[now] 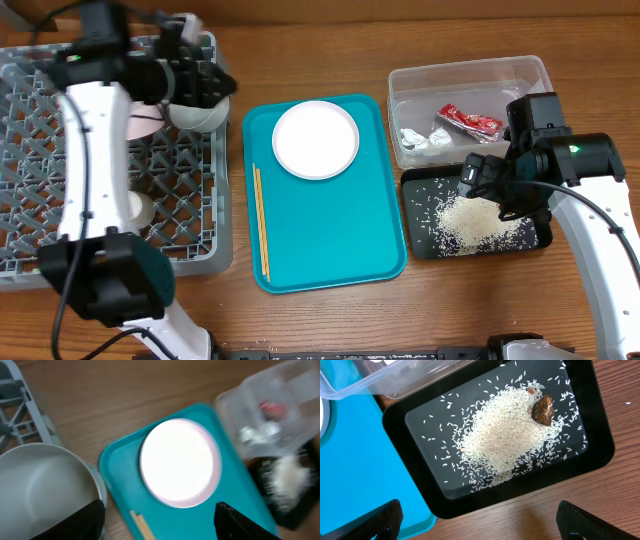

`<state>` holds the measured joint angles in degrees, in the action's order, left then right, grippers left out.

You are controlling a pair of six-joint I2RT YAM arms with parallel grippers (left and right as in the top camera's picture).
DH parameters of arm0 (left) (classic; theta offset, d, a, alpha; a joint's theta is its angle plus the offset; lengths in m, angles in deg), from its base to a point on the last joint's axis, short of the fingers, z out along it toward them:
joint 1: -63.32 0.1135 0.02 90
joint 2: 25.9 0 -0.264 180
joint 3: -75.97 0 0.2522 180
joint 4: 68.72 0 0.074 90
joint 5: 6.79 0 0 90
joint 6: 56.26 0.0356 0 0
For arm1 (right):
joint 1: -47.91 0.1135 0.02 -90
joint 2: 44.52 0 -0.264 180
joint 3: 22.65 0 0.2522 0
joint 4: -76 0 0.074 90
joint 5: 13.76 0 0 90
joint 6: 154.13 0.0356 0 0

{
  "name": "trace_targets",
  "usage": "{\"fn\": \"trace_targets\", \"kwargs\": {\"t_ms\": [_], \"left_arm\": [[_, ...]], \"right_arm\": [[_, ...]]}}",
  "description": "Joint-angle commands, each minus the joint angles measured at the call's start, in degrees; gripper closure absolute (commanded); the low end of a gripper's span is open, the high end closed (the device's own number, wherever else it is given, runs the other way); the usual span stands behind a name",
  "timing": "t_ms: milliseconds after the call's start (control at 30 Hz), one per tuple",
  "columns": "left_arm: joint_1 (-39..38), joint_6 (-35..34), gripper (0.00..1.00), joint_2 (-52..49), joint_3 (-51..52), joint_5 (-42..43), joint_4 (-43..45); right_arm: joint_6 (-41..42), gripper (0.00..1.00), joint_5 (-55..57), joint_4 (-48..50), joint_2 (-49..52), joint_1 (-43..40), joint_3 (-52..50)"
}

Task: Sort waste into correct bins and load items into the dishwasher
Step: 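Carry the grey bowl to the dish rack with the left gripper, then set the grey bowl in the rack and open the left gripper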

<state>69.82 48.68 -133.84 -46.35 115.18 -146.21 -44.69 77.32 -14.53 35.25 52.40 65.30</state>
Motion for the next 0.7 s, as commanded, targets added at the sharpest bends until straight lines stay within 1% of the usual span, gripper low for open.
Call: {"fn": "trace_targets", "kwargs": {"t_ms": [0,100,167,267,333,367,400,433,500,600,633,667], "left_arm": [[-4.63,-2.6,0.28,-2.56,-0.31,-21.57,0.35],[-7.54,-5.49,0.28,-4.5,-0.31,-32.24,0.35],[-8.37,-7.17,0.28,-5.53,-0.31,-36.06,0.31],[-8.81,-8.44,0.28,-7.1,-0.31,-36.81,0.33],[-8.79,-9.01,0.31,-8.11,-0.28,-36.59,0.24],[-8.79,-9.03,0.36,-8.76,-0.28,-36.52,0.07],[-8.79,-9.09,0.49,-8.96,-0.28,-36.33,-0.15],[-8.79,-9.27,0.57,-9.09,-0.28,-36.33,-0.33],[-8.79,-9.25,0.75,-9.05,-0.31,-36.17,-0.39],[-8.79,-9.22,0.92,-8.83,-0.37,-34.86,-0.35],[-8.79,-9.25,0.96,-8.79,-0.37,-34.32,-0.35],[-8.79,-9.22,0.96,-8.66,-0.37,-33.7,-0.33]], "right_arm": [[0.31,0.0,0.74,0.11,-0.57,-0.07,0.44],[0.31,0.0,0.74,0.09,-0.57,-0.07,0.44],[0.31,0.0,0.74,0.09,-0.57,-0.07,0.44],[0.31,0.0,0.74,0.13,-0.57,-0.07,0.44],[0.31,0.0,0.74,0.11,-0.57,-0.07,0.44],[0.31,0.0,0.74,0.11,-0.57,-0.07,0.44],[0.31,0.0,0.74,0.09,-0.57,-0.07,0.44],[0.31,0.0,0.74,0.09,-0.57,-0.07,0.44],[0.31,0.0,0.74,0.11,-0.57,-0.07,0.44],[0.31,0.0,0.74,0.11,-0.57,-0.07,0.44],[0.31,0.0,0.74,0.09,-0.57,-0.07,0.44],[0.31,0.0,0.74,0.04,-0.57,-0.07,0.44]]}}
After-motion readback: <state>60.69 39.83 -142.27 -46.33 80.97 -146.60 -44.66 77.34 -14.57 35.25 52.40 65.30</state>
